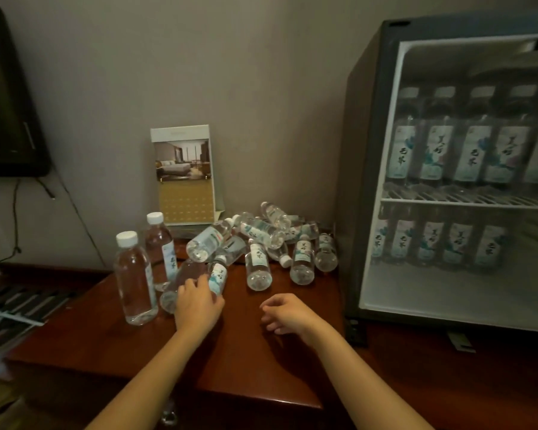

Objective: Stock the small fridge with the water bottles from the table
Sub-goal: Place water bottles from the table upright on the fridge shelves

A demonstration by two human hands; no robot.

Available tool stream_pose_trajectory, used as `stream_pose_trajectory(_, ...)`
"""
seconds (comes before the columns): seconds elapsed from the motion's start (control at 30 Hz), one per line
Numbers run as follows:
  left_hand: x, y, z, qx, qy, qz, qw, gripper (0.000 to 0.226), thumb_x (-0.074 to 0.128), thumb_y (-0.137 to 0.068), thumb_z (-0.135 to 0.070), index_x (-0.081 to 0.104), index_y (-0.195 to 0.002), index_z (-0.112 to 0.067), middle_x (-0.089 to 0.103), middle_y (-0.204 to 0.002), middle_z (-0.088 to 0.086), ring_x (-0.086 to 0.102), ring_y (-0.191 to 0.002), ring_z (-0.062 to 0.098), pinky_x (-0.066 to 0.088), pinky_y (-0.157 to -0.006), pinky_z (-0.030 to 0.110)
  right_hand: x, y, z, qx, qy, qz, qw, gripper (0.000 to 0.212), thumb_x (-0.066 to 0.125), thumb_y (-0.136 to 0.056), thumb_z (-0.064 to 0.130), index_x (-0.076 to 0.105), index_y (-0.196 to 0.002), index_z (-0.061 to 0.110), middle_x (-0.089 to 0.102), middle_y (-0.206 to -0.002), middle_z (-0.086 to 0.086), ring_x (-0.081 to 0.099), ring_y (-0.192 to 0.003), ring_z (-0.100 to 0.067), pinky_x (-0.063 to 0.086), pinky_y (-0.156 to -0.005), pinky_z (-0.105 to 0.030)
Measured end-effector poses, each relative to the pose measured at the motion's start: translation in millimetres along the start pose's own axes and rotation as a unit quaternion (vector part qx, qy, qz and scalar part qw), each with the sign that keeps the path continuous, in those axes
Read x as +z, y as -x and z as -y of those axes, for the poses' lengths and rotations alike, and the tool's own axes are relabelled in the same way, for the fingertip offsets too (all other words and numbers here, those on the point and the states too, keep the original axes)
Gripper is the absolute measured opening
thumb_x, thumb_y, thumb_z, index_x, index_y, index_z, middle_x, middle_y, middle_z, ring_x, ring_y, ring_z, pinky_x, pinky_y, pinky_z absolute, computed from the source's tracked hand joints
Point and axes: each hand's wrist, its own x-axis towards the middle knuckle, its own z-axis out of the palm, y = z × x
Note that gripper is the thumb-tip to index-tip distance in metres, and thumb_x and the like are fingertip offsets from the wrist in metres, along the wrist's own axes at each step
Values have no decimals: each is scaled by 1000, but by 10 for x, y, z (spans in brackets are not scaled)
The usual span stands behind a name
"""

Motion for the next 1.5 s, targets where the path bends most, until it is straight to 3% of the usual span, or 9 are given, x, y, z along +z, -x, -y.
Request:
stream_pose_trajectory(0.33,-246,43,-53,0,-68,124,990,67,65,-63,-57,54,-117,-19,55,-121,7,55,-111,28,46,-79,33,559,-231,116,-20,-99,-12,995,31,42,-99,20,51,-124,4,53,-72,1,45,-58,-7,38,-55,-16)
stream_pose_trajectory(0.5,-340,87,81,14,26,230,973,54,66,-57,-54,62,-100,-21,67,-97,-3,63,-89,16,49,-71,28,598,-252,94,-44,-110,-35,992,29,52,-94,22,55,-119,6,55,-75,6,49,-62,-4,42,-57,-17)
stream_pose_trajectory(0.63,-381,114,261,16,192,309,932,36,72,-74,-34,52,-101,-20,61,-96,-5,59,-83,5,48,-72,19,567,-160,87,-53,-150,-5,987,34,62,-89,19,44,-118,17,57,-95,7,53,-76,-1,42,-53,-8)
stream_pose_trajectory(0.83,-279,285,398,11,310,263,913,85,77,-56,-44,49,-129,-13,62,-114,-1,62,-98,11,53,-82,26,658,-110,3,-57,-211,-3,976,60,70,-82,15,37,-132,12,59,-120,-5,59,-107,-16,50,-81,-23)
stream_pose_trajectory(0.93,-279,414,371,37,337,257,905,74,80,-66,-32,46,-130,-22,60,-115,-3,62,-98,9,52,-75,21,646,-81,-59,-55,-282,-14,958,78,74,-76,6,26,-138,15,56,-125,-8,58,-112,-23,48,-97,-37)
stream_pose_trajectory(1.07,-250,524,256,93,335,256,902,69,80,-67,-20,46,-125,-32,55,-116,-6,59,-100,6,53,-77,21,521,82,-163,-74,-365,2,928,82,67,-79,-4,18,-136,28,55,-119,-6,61,-102,-23,56,-79,-33)
stream_pose_trajectory(1.2,-168,585,56,110,346,262,894,75,78,-47,-36,43,-111,-51,47,-126,2,57,-111,12,55,-87,34,387,239,-281,-96,-389,-13,916,90,65,-80,-4,12,-143,33,55,-122,-7,62,-104,-24,58,-76,-36)
stream_pose_trajectory(1.4,-106,696,-400,155,346,308,872,97,80,-66,-20,20,-139,-44,44,-126,-6,51,-116,15,53,-84,27,5,460,-383,-142,-307,-68,939,101,71,-77,1,9,-145,43,43,-140,-1,50,-123,-23,54,-90,-39)
stream_pose_trajectory(1.5,-96,810,-660,183,386,319,846,103,79,-69,-14,12,-140,-45,46,-121,-15,53,-115,12,54,-81,23,-224,603,-452,-170,-269,-95,943,102,71,-76,1,9,-145,43,42,-141,2,48,-124,-19,55,-83,-30)
